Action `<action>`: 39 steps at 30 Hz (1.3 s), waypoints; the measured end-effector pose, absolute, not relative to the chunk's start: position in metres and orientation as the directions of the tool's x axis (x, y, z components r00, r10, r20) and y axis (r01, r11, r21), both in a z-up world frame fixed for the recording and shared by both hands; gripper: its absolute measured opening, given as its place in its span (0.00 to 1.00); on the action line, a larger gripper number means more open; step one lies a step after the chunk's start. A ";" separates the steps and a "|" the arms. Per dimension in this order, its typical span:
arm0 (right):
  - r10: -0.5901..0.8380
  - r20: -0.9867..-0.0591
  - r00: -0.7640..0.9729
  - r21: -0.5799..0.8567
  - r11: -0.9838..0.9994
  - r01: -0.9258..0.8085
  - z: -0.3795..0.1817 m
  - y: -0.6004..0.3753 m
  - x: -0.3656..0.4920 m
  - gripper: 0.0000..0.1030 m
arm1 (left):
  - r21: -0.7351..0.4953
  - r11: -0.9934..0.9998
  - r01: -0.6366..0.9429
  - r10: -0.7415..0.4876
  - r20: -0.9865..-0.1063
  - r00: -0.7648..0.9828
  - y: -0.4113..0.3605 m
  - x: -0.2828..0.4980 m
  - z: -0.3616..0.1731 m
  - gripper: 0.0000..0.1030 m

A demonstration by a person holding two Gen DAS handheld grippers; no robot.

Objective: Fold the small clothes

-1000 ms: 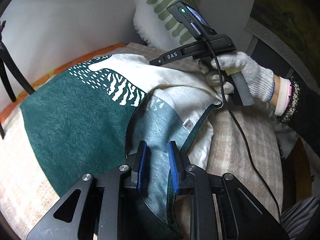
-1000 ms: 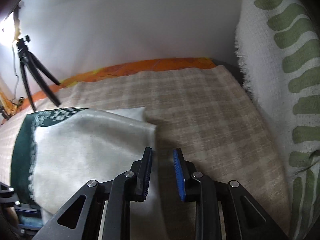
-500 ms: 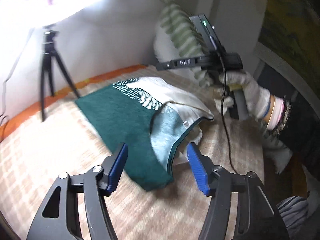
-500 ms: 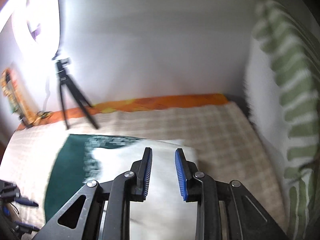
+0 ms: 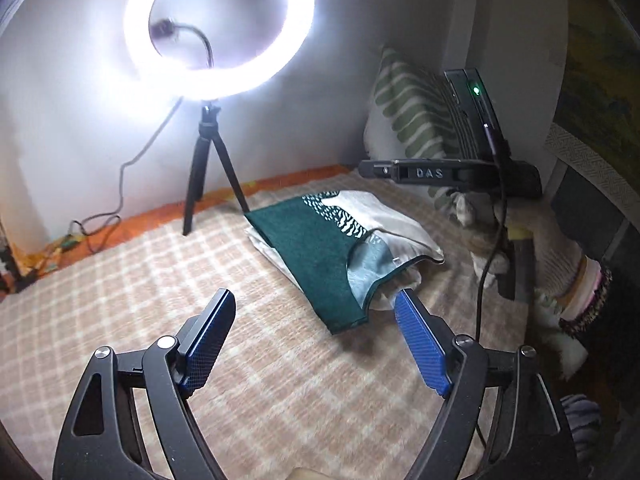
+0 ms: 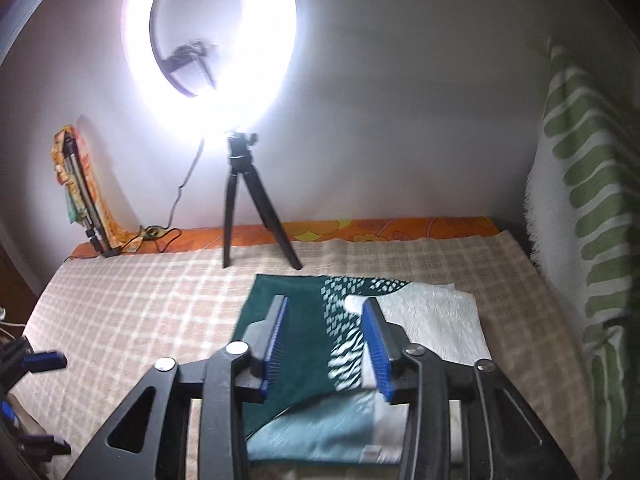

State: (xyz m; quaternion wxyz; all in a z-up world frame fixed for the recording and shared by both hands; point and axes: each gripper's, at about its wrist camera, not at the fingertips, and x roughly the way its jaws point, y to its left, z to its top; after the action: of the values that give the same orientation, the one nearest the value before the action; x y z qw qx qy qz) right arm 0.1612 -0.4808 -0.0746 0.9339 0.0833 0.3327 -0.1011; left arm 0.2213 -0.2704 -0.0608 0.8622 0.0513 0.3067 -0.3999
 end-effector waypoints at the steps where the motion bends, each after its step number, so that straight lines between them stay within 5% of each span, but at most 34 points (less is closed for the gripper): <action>1: -0.147 -0.631 0.762 0.081 0.964 0.253 -0.071 -0.474 0.155 0.68 | -0.148 0.678 0.720 -0.657 -0.562 0.503 -0.266 0.215 -0.058 0.80; 4: -0.164 -0.613 0.773 0.071 0.963 0.261 -0.059 -0.452 0.135 0.69 | -0.122 0.691 0.712 -0.647 -0.543 0.535 -0.254 0.197 -0.050 0.83; 8: -0.203 -0.603 0.772 0.029 0.961 0.276 -0.050 -0.426 0.113 0.84 | -0.107 0.697 0.709 -0.645 -0.526 0.555 -0.241 0.178 -0.042 0.86; 12: -0.233 -0.590 0.773 -0.009 0.959 0.283 -0.048 -0.400 0.093 0.88 | -0.087 0.723 0.686 -0.624 -0.509 0.593 -0.226 0.163 -0.039 0.99; 21: -0.314 -0.576 0.755 -0.054 0.936 0.347 -0.054 -0.361 0.064 1.00 | -0.027 0.770 0.638 -0.559 -0.513 0.652 -0.198 0.141 -0.039 0.99; 39: -0.381 -0.512 0.770 -0.042 0.906 0.420 -0.075 -0.327 0.032 1.00 | -0.046 0.827 0.560 -0.504 -0.500 0.704 -0.170 0.135 -0.061 0.99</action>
State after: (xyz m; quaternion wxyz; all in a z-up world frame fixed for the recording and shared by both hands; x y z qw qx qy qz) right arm 0.0322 -0.3268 -0.0748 0.9400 0.0374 0.2639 -0.2130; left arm 0.1353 -0.1695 -0.0614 0.9215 0.0545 0.2540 -0.2886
